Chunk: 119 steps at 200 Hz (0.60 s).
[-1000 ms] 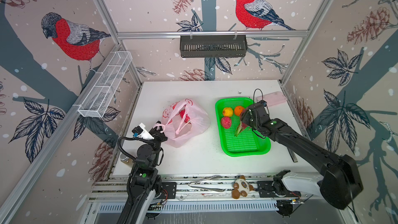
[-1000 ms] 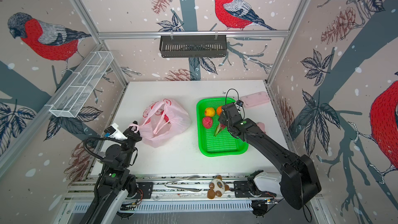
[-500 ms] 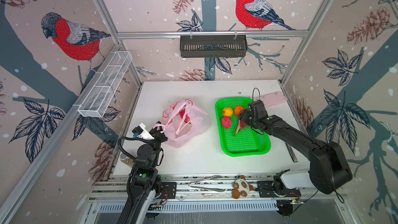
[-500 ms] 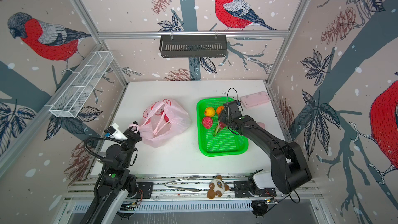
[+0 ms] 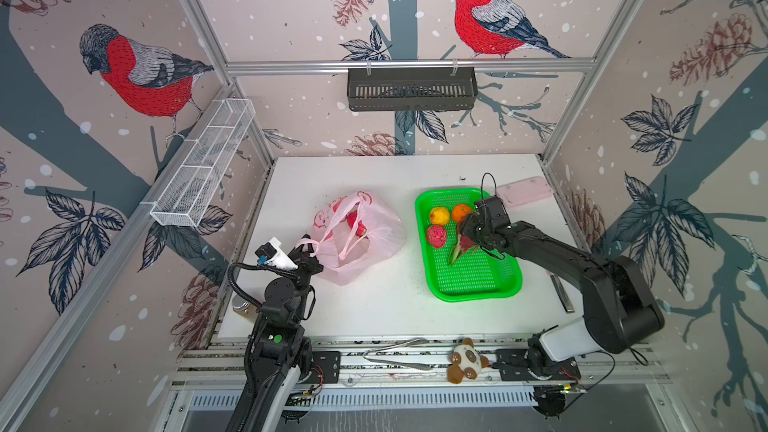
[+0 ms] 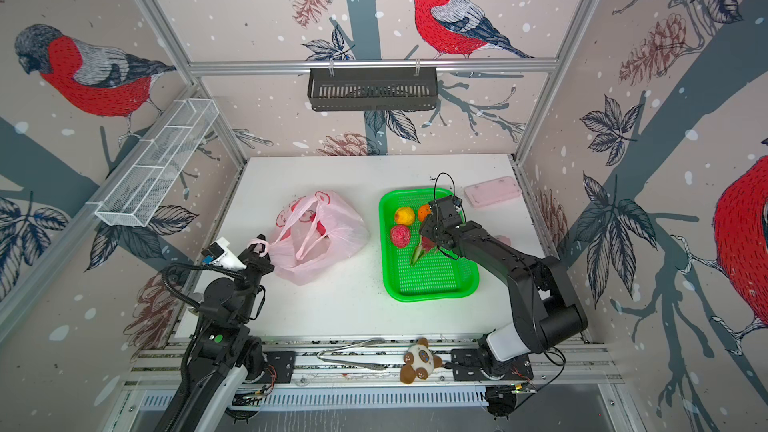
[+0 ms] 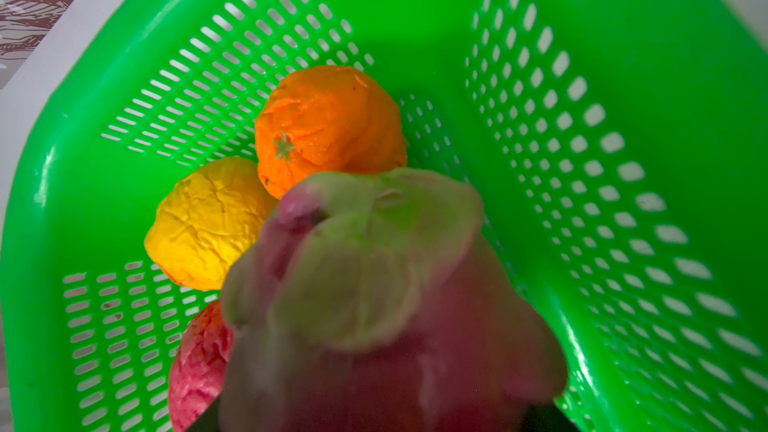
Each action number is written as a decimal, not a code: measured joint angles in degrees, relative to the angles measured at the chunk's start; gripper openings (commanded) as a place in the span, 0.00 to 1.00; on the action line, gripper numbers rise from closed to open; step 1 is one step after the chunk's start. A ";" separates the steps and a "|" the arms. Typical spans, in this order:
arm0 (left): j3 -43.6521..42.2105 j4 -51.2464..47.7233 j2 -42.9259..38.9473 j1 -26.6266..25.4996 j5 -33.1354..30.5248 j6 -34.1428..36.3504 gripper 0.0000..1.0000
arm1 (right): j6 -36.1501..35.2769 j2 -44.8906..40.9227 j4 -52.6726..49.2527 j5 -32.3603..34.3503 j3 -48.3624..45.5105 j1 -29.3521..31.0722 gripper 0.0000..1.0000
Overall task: Untie the knot of the plastic bag and take out the fruit
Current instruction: 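Lower the dragon fruit into the basket and open the right gripper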
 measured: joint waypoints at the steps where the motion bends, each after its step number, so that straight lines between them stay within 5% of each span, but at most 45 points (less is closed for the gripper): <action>1: 0.00 -0.04 -0.02 0.00 0.00 0.00 0.00 | 0.00 0.02 0.00 0.00 0.00 0.00 0.52; 56: 0.22 -0.46 -1.09 0.00 0.04 0.04 0.00 | 0.37 0.72 0.15 0.44 -0.31 -0.07 0.73; 119: 0.22 -1.11 -2.29 0.00 -0.02 0.04 0.00 | 0.37 1.25 0.44 1.31 -0.17 -0.07 0.84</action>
